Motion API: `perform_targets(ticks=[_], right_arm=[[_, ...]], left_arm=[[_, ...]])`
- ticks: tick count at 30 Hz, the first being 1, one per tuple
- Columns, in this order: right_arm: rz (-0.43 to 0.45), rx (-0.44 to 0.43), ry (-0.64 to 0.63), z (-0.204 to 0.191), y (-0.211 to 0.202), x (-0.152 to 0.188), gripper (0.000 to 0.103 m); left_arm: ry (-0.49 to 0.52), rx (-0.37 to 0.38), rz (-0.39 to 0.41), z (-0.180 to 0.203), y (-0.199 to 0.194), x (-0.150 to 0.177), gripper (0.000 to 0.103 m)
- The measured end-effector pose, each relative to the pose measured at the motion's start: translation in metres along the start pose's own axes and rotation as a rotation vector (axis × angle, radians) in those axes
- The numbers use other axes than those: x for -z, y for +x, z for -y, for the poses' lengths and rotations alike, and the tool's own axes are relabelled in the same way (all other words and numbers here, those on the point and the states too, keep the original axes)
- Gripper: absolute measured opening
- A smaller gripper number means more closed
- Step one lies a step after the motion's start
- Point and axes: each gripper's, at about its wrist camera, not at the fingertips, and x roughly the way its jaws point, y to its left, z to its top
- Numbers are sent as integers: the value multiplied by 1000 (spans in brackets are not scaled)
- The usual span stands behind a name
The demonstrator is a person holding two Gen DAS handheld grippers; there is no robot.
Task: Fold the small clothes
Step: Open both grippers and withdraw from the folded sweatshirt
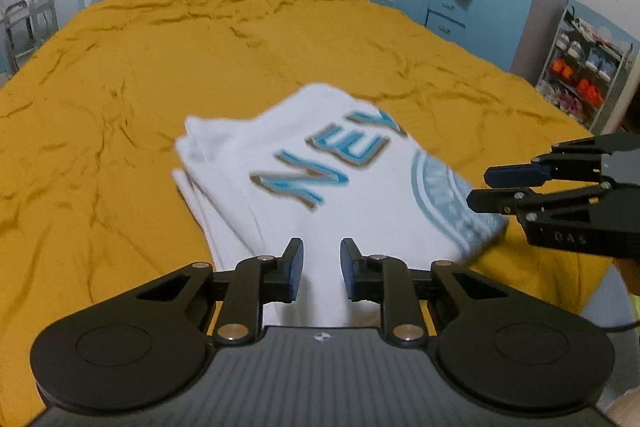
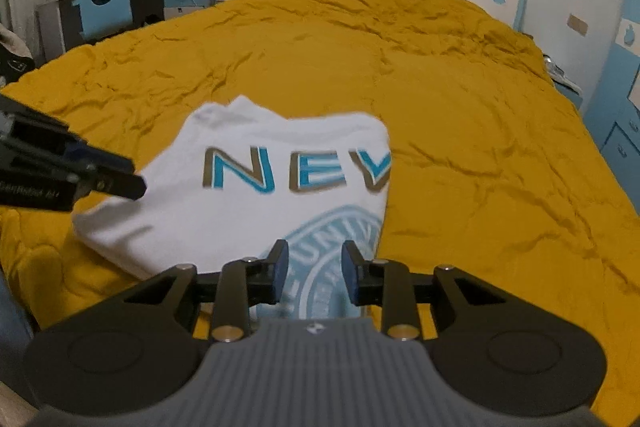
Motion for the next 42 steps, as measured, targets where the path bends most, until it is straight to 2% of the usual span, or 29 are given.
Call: perform_targets(ticks=[4, 8, 11, 16, 21, 26, 29, 31, 33, 35, 36, 38, 40, 42], right_arm=[[-68, -11, 45, 0, 16, 20, 24], [-90, -8, 42, -7, 27, 37, 24], [-108, -12, 36, -10, 41, 50, 24], [-95, -17, 15, -12, 56, 67, 24], [-95, -18, 15, -12, 56, 69, 24], [-129, -10, 29, -12, 53, 55, 25], [-139, -3, 51, -12, 46, 45, 26], [-132, 1, 61, -11, 37, 37, 33], [-103, 23, 88, -10, 23, 27, 49], [-56, 43, 107, -7, 7, 17, 50], [-29, 43, 115, -6, -2, 12, 54], [39, 53, 126, -6, -23, 2, 63], [103, 87, 128, -8, -42, -7, 69], [166, 117, 138, -11, -60, -11, 82]], left_arm=[[31, -30, -28, 3, 4, 20, 21], [19, -39, -51, -2, 12, 36, 21], [17, -29, -41, -8, 25, 51, 21], [63, -30, 25, -9, 32, 72, 21], [41, -14, 22, -14, 29, 68, 21], [12, 3, 7, -15, 20, 55, 21], [1, 13, 30, -14, 8, 45, 24], [-11, 2, 52, -14, -1, 38, 30], [-11, -35, 83, -12, -12, 30, 31], [0, -75, 114, -9, -25, 21, 33], [3, -91, 134, -7, -31, 17, 35], [-8, -142, 201, -3, -46, 9, 42], [-23, -190, 299, 3, -63, 2, 53], [-29, -227, 369, 10, -76, -1, 59]])
